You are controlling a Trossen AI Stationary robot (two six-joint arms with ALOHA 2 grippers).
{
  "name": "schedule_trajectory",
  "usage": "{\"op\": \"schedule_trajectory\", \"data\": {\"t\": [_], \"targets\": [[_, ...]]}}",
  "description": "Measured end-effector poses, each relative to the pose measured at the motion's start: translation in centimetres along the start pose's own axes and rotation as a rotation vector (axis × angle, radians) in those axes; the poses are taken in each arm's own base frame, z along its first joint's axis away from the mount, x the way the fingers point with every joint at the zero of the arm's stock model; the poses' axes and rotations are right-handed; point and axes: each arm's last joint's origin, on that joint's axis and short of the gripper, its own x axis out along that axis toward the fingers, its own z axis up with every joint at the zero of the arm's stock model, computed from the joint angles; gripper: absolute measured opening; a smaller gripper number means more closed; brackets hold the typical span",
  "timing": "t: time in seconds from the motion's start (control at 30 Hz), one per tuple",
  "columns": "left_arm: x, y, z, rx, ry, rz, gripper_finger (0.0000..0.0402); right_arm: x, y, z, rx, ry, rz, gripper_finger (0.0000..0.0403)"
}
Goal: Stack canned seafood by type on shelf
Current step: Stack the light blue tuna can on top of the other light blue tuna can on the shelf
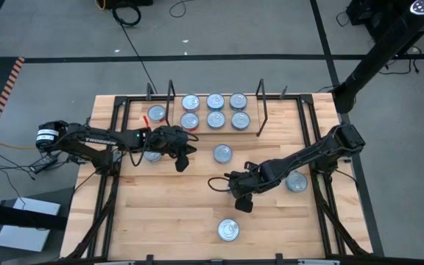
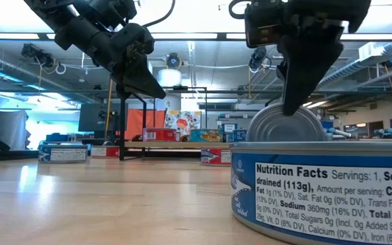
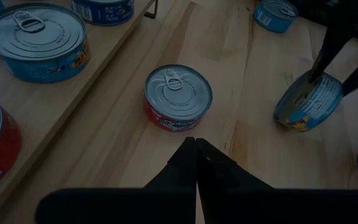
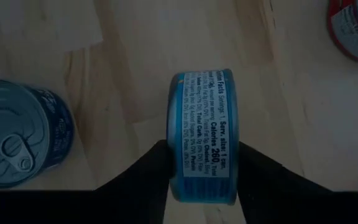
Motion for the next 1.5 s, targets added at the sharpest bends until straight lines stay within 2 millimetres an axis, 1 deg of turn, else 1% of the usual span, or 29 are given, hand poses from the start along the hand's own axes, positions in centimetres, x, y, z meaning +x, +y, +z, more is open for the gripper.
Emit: {"op": "schedule_trajectory", "data": {"t": [0.07,0.23,0.3,0.37,0.47,0.53,0.6,0.7,0.9,1.03,1.13,1.17,1.23,1.33,1.47,1.5], "targets": [[0.0,0.0,0.0,-0.002,0.000,0.000,0.0005,0.0,-0.3,0.2,-0.012,0.001,0.002,0.0144],[0.0,0.0,0.0,-0.021,0.000,0.000,0.0005,-0.4,-1.3,0.7,-0.028,-0.002,-0.008,0.0144],[0.0,0.0,0.0,-0.022,0.000,0.000,0.0005,-1.3,-1.7,1.4,-0.043,-0.009,-0.029,0.0144],[0.0,0.0,0.0,-0.022,0.000,0.000,0.0005,-2.7,-2.0,2.5,-0.085,-0.037,-0.067,0.0144],[0.0,0.0,0.0,-0.022,-0.001,0.000,0.0005,-4.9,-3.0,4.2,-0.192,-0.082,-0.188,0.0144],[0.0,0.0,0.0,-0.022,-0.001,0.000,0.0005,-6.1,-4.0,5.7,-0.255,-0.139,-0.276,0.0144],[0.0,0.0,0.0,-0.037,-0.003,-0.001,0.0005,-6.9,-5.5,7.1,-0.306,-0.174,-0.370,0.0144],[0.0,0.0,0.0,-0.063,-0.001,0.000,0.0005,-7.4,-8.4,9.0,-0.376,-0.212,-0.493,0.0144],[0.0,0.0,0.0,-0.071,-0.002,-0.001,0.0005,-8.1,-14.5,12.2,-0.455,-0.283,-0.625,0.0144],[0.0,-0.1,-0.1,-0.046,-0.014,-0.008,0.0005,-8.3,-18.2,13.6,-0.521,-0.314,-0.685,0.0146],[0.3,-0.2,-1.1,0.007,-0.061,-0.060,0.0005,-7.5,-20.0,14.5,-0.575,-0.326,-0.692,0.0146],[0.3,-0.2,-1.7,0.008,-0.078,-0.086,0.0005,-6.8,-20.5,14.6,-0.597,-0.300,-0.692,0.0146],[0.4,-0.1,-2.5,-0.016,-0.123,-0.127,0.0005,-5.2,-21.4,14.9,-0.637,-0.254,-0.692,0.0145],[0.3,0.1,-4.0,-0.075,-0.175,-0.157,0.0005,-3.2,-22.5,15.4,-0.651,-0.236,-0.690,0.0145],[0.1,0.1,-5.1,-0.130,-0.204,-0.190,0.0005,-1.2,-23.7,15.7,-0.654,-0.191,-0.715,0.0145],[0.1,0.1,-5.3,-0.141,-0.202,-0.191,0.0005,-1.0,-24.1,15.7,-0.651,-0.184,-0.716,0.0145]]}}
